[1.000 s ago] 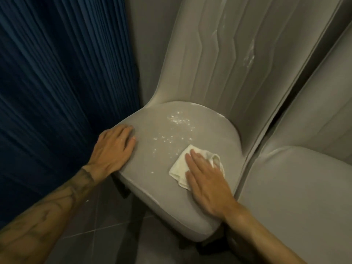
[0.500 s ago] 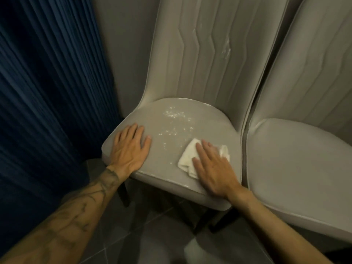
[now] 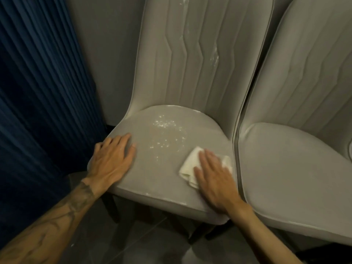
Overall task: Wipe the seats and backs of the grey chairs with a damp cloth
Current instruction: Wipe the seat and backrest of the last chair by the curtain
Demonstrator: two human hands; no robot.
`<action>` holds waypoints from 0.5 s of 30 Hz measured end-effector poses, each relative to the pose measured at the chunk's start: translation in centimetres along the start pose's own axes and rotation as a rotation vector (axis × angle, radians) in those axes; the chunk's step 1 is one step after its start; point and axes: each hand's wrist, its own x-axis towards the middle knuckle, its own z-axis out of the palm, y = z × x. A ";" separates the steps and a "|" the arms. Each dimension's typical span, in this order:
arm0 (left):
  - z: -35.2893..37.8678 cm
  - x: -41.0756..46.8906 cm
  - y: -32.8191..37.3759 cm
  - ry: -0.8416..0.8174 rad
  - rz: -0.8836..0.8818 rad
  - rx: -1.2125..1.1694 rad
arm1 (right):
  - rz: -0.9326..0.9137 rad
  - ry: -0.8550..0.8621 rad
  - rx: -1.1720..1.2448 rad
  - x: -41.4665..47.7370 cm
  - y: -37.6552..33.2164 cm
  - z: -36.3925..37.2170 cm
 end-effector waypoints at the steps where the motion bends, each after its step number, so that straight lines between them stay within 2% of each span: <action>1: -0.1 0.3 -0.3 0.002 0.018 0.007 | 0.110 0.027 -0.018 0.0 1.2 -0.4; 3: -0.4 0.9 -0.8 0.001 0.043 0.003 | 0.214 0.051 -0.037 0.6 0.3 0.0; 7: -0.6 2.1 -1.2 -0.010 0.103 0.011 | -0.043 0.012 0.077 3.5 -5.0 2.7; 9: -0.8 2.9 -1.1 -0.021 0.118 0.012 | -0.069 -0.002 0.082 6.1 -3.6 2.0; 13: -1.4 4.9 -1.0 -0.043 0.149 -0.012 | 0.151 0.052 -0.052 10.8 2.6 -0.5; 15: -1.5 5.9 -1.0 -0.061 0.154 -0.020 | 0.215 0.092 -0.046 11.9 3.2 -0.7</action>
